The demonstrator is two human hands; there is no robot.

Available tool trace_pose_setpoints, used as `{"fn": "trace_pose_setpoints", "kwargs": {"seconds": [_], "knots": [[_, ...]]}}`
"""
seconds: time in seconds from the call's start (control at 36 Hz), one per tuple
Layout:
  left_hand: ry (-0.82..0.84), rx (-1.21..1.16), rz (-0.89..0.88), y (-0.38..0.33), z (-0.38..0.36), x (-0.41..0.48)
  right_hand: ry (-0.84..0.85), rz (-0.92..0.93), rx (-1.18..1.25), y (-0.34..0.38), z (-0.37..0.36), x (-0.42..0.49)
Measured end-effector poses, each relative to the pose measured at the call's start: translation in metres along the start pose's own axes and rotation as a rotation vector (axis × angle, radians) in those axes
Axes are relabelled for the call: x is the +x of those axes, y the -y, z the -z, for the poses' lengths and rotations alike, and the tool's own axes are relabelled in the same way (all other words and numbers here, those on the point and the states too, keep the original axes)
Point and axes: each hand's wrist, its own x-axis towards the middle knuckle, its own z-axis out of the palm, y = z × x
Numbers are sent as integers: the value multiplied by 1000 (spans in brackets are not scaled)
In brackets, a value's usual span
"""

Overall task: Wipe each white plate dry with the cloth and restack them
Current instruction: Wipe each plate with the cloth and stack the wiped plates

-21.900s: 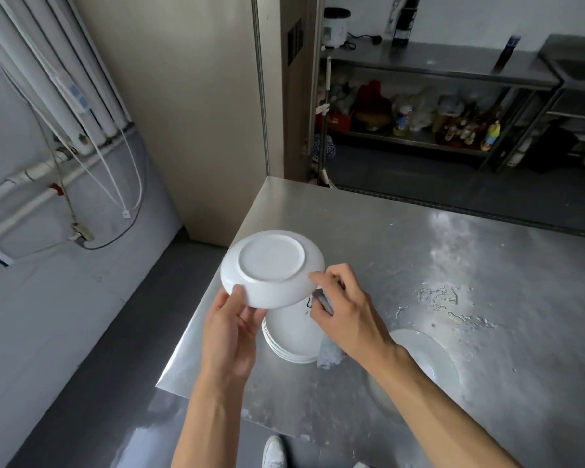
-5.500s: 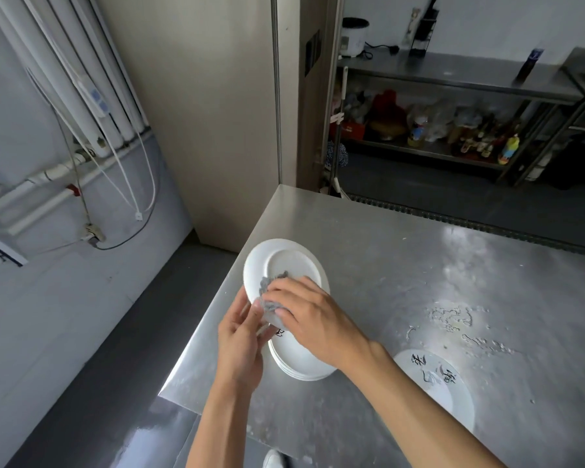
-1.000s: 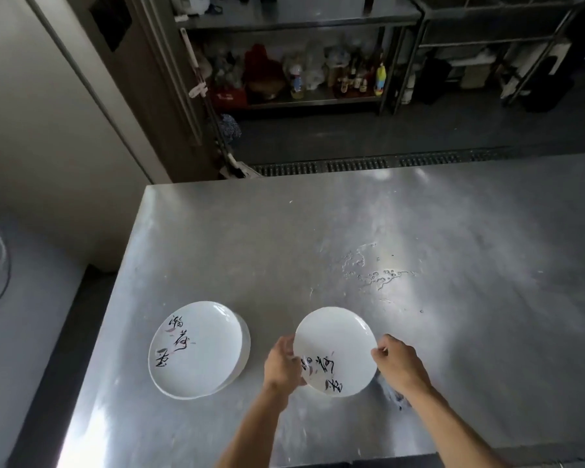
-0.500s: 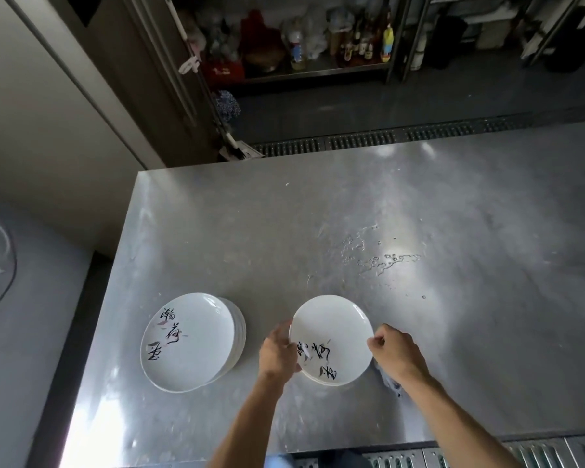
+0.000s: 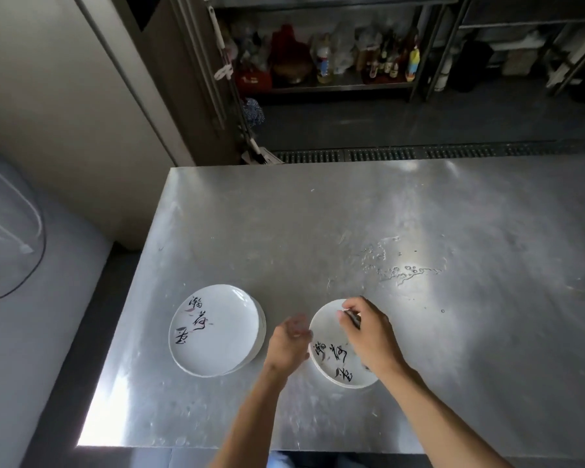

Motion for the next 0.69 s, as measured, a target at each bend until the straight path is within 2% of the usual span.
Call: {"fn": "trace_pose_setpoints", "kwargs": {"seconds": [0.11, 0.28, 0.53, 0.69], "knots": [[-25, 8, -124, -9, 33, -4, 77, 111, 14, 36, -22, 2], [-238, 128, -248, -14, 102, -16, 164, 267, 16, 99, -61, 0], [-593, 152, -177, 29, 189, -47, 299, 289, -50, 157, -124, -19], [-571, 184, -66, 50, 205, -50, 381, 360, -247, 157, -147, -28]]}}
